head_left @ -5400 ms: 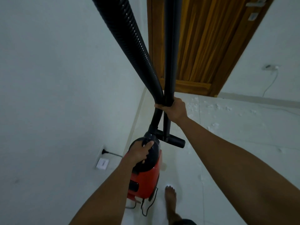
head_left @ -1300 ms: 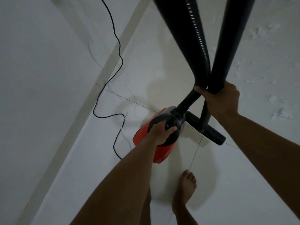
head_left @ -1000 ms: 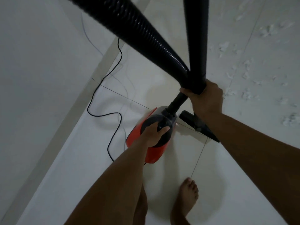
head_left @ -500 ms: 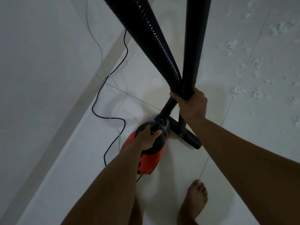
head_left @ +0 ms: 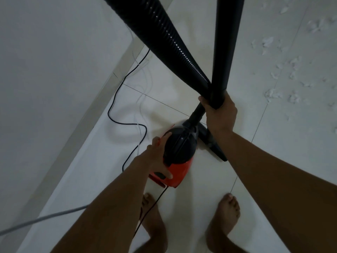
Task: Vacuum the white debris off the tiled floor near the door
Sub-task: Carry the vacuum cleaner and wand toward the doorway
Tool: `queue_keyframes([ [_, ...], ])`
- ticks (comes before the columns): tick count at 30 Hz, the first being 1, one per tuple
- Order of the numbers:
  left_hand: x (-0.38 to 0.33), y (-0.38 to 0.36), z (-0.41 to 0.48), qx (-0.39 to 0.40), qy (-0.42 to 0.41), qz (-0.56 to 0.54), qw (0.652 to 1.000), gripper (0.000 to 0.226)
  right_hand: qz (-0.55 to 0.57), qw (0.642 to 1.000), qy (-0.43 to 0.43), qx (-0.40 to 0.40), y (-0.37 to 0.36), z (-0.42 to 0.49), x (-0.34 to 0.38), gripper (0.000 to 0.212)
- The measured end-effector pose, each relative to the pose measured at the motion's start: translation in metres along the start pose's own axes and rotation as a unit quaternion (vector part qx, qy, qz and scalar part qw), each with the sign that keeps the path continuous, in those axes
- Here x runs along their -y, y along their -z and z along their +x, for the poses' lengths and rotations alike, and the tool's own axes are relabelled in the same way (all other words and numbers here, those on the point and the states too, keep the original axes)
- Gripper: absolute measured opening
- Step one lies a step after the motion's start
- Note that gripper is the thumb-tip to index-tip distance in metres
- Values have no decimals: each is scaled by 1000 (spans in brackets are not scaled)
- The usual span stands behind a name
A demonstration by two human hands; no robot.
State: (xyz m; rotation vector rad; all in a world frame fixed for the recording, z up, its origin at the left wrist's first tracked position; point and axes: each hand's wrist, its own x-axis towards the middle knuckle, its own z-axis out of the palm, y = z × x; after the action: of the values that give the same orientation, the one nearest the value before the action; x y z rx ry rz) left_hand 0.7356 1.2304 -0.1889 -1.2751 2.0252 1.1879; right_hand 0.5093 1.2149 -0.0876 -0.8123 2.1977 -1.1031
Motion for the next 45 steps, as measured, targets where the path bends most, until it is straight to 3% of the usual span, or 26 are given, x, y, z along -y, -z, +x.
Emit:
queue_keyframes([
  [4,21,-22,7,-50,-40,41,997,170,-2,999,20,-25,-10,-3,-9,52],
  [11,32,-39,15,-122,-58,93,986,167,-30,998,38,-48,-22,1,-15,51],
  [20,36,-37,12,-143,-58,119,981,158,-12,998,24,-56,-21,10,-19,50],
  [23,31,-19,13,-77,-71,59,993,153,-1,999,21,-33,-16,9,-13,47],
  [27,-20,66,-5,-47,-113,-109,986,121,20,1000,-5,-17,-7,6,0,40],
  [31,-122,166,-42,-106,-197,-303,926,110,44,999,-28,-4,4,-5,11,31],
  [34,-175,190,-61,-128,-213,-432,867,70,63,997,-48,-8,13,-12,22,31],
  [38,-202,188,-67,-197,-173,-465,846,36,55,997,-47,7,31,-14,40,35],
  [41,-213,188,-71,-202,-148,-470,846,36,14,998,-44,45,52,-14,52,44],
  [45,-220,197,-78,-215,-100,-438,867,43,16,993,-26,114,105,-11,84,75],
])
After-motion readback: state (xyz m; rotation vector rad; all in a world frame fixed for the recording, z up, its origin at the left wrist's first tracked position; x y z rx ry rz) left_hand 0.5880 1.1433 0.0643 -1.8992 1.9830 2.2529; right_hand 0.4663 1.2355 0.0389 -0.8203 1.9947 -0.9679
